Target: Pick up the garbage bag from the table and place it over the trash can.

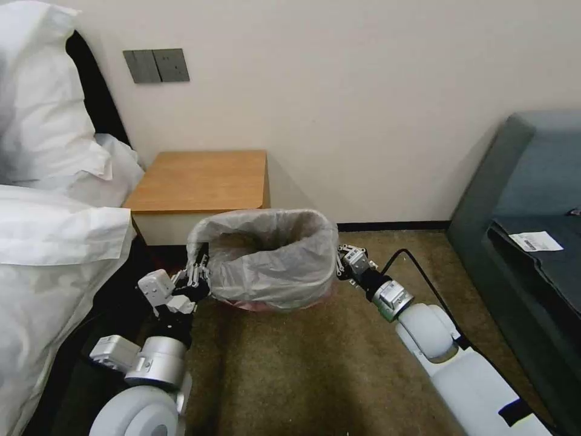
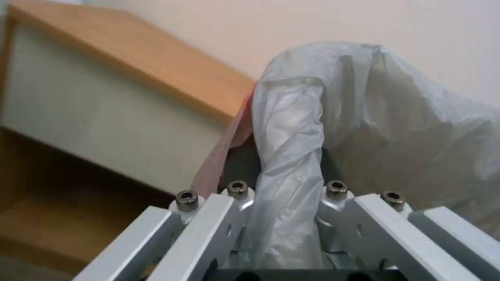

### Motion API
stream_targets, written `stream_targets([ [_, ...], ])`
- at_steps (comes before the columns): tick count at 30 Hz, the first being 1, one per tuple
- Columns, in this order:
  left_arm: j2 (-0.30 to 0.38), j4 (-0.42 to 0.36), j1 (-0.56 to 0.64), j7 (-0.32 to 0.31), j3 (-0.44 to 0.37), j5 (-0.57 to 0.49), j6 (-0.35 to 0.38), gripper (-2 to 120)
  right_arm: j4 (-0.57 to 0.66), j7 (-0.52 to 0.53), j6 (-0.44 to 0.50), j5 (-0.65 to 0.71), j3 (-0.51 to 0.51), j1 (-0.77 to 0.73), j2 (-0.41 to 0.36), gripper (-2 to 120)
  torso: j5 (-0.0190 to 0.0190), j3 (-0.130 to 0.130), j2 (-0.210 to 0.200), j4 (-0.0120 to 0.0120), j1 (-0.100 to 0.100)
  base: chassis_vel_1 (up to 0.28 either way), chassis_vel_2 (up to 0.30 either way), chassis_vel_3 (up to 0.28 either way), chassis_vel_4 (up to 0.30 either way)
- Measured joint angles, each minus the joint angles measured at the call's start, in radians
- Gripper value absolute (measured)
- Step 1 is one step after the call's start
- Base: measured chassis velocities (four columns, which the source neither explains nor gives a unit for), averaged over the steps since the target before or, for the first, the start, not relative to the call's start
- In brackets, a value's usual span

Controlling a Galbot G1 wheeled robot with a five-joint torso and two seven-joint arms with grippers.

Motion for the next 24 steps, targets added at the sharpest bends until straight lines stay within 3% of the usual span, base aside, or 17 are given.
stream_targets([
  [6,0.002,0.035,-0.032,-0.062,-0.003,0.05,0.035,10,0.045,0.018,0.003,-0.018,0.069,-0.057,0.001,33,-0.0001,0.0,0.0,-0.0002,0.0,0.0,0.0,0.0,0.0],
  [8,0.007,0.052,-0.049,-0.11,-0.002,0.084,0.065,10,0.102,0.032,0.012,-0.018,0.134,-0.089,0.0,45,0.0001,0.0,0.0,-0.0004,0.0,0.0,0.0,0.0,0.0],
  [10,0.008,0.063,-0.052,-0.117,0.0,0.109,0.065,10,0.133,0.041,0.018,-0.002,0.147,-0.096,-0.002,48,-0.0003,0.0,0.0,-0.0003,0.0,0.0,0.0,0.0,0.0],
  [12,0.005,0.088,-0.058,-0.12,0.012,0.194,0.048,10,0.205,0.057,0.024,0.039,0.138,-0.107,-0.013,59,0.0,0.0,0.0,-0.0003,0.0,0.0,0.0,0.0,0.0],
  [13,0.0,0.111,-0.062,-0.12,0.021,0.265,0.023,10,0.245,0.064,0.025,0.054,0.112,-0.111,-0.021,59,-0.0004,0.0,0.0,-0.0001,0.0,0.0,0.0,0.0,0.0],
  [14,0.0,0.111,-0.062,-0.12,0.021,0.265,0.023,10,0.245,0.064,0.025,0.054,0.112,-0.111,-0.021,59,-0.0004,0.0,0.0,-0.0001,0.0,0.0,0.0,0.0,0.0],
  [18,-0.003,0.16,-0.073,-0.114,0.04,0.416,-0.025,10,0.334,0.083,0.013,0.072,-0.036,-0.115,-0.044,41,-0.0003,0.0,0.0,-0.0001,0.0,0.0,0.0,0.0,0.0],
  [24,0.011,0.192,-0.077,-0.101,0.057,0.516,-0.063,10,0.322,0.07,-0.034,0.069,-0.18,-0.047,-0.068,24,-0.0001,0.0,0.0,0.0,0.0,0.0,0.0,0.0,0.0],
])
